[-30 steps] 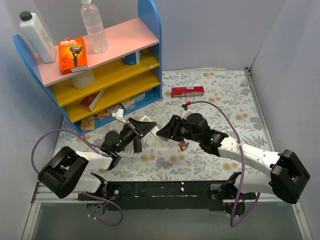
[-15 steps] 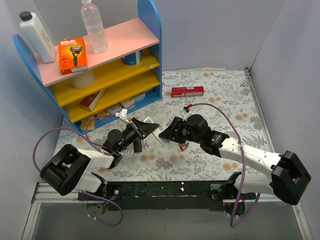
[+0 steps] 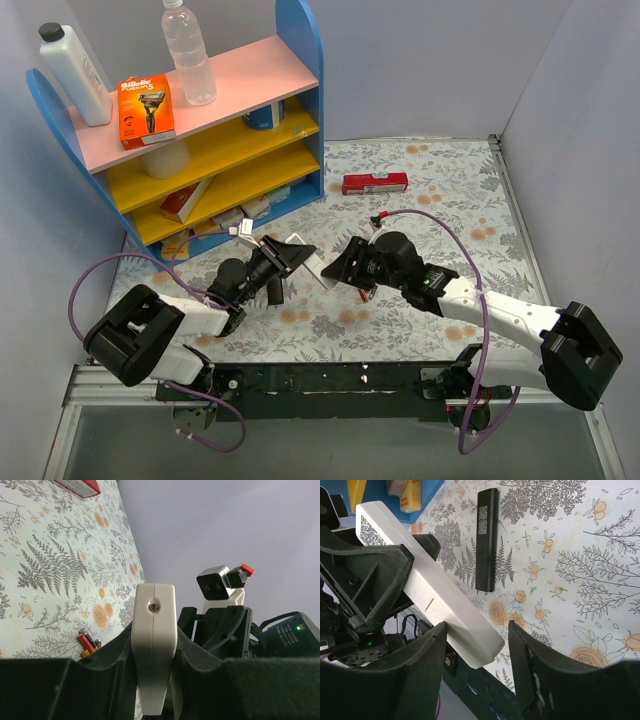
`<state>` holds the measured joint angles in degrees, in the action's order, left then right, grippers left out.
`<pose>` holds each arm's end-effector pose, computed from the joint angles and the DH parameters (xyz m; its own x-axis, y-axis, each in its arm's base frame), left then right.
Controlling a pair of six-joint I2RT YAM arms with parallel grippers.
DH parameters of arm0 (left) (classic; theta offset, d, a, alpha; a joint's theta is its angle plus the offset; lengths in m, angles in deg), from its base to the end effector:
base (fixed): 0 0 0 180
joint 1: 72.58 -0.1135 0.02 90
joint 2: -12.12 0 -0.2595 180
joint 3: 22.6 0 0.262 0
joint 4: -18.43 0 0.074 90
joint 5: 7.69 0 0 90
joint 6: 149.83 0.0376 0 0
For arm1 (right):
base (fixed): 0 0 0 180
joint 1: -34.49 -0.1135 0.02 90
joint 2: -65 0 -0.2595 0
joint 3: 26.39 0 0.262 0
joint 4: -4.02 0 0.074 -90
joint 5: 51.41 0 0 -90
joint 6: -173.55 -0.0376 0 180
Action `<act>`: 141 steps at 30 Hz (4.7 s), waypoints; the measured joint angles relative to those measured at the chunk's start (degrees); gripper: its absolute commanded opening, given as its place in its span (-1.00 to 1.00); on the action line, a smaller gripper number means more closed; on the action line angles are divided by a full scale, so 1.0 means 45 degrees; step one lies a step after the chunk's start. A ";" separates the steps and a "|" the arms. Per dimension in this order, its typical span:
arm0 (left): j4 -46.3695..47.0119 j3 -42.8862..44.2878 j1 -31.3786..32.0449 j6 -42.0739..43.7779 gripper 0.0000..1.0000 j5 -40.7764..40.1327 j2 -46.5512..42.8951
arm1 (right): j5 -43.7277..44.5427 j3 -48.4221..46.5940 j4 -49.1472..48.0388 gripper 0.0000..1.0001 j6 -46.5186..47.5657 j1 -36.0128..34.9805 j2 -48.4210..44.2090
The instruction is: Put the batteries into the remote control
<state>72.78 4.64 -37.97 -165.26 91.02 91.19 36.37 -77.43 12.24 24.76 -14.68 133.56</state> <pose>0.1974 -0.1431 0.1672 -0.6709 -0.6947 0.2594 -0.1476 -0.2177 -0.9648 0.1790 0.2094 0.2277 -0.8133 0.3659 -0.4524 -0.1608 0.6059 0.7791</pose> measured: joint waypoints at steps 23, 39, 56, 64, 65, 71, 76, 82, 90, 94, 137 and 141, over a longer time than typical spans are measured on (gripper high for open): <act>0.0821 -0.0078 -0.0175 -0.0049 -1.00 -0.0277 -0.0733 | -0.0117 -0.0321 -0.0374 0.60 0.0058 0.0180 -0.0291; 0.1127 -0.0097 -0.0233 0.0151 -1.00 0.0024 -0.1078 | -0.0937 -0.1107 -0.1146 0.26 0.0087 0.0199 0.0534; 0.0971 0.0068 -0.0321 -0.0335 -1.00 0.0243 -0.1175 | -0.1365 -0.0821 -0.0860 -0.13 -0.0680 0.0185 -0.0185; 0.1030 0.0078 -0.0219 -0.0189 -1.00 -0.0170 -0.1166 | -0.1248 -0.0563 -0.0952 0.45 -0.0233 0.0364 -0.0364; 0.1025 0.0039 -0.0219 -0.0175 -1.00 -0.0306 -0.1166 | -0.1219 -0.0563 -0.0884 0.49 -0.0087 0.0437 -0.0316; 0.0957 -0.0350 -0.0233 -0.0107 -1.00 -0.0850 -0.1195 | -0.1205 -0.1039 -0.0165 0.60 0.1243 0.0593 0.0170; 0.0743 -0.0578 -0.0223 -0.0253 -1.00 -0.1001 -0.1462 | -0.1171 -0.1792 0.0209 0.61 0.2351 0.0719 0.0408; 0.0180 -0.0724 -0.0223 -0.0515 -1.00 -0.1350 -0.1574 | -0.1350 -0.2569 0.0748 0.60 0.3939 0.0763 0.0408; -0.0937 -0.0729 -0.0223 -0.0588 -1.00 -0.1885 -0.1797 | -0.1185 -0.3007 0.2871 0.45 0.6781 0.0758 0.0296; -0.1821 -0.0908 -0.0228 -0.0194 -1.00 -0.2186 -0.2739 | -0.0461 -0.2846 0.4158 0.36 0.7563 0.0758 -0.0049; -1.0948 -0.0835 -0.0262 0.2118 -1.00 0.0131 -0.8276 | 0.3288 -0.5285 0.8471 -0.60 0.8480 0.0481 0.5892; -1.0875 -0.0831 -0.0262 0.2244 -1.00 0.0413 -0.8223 | 0.3468 -0.5445 0.8485 -0.63 0.8539 0.0481 0.6130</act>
<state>23.84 0.90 -39.15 -155.16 92.87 54.19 51.97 -101.94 50.43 63.19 -12.52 161.14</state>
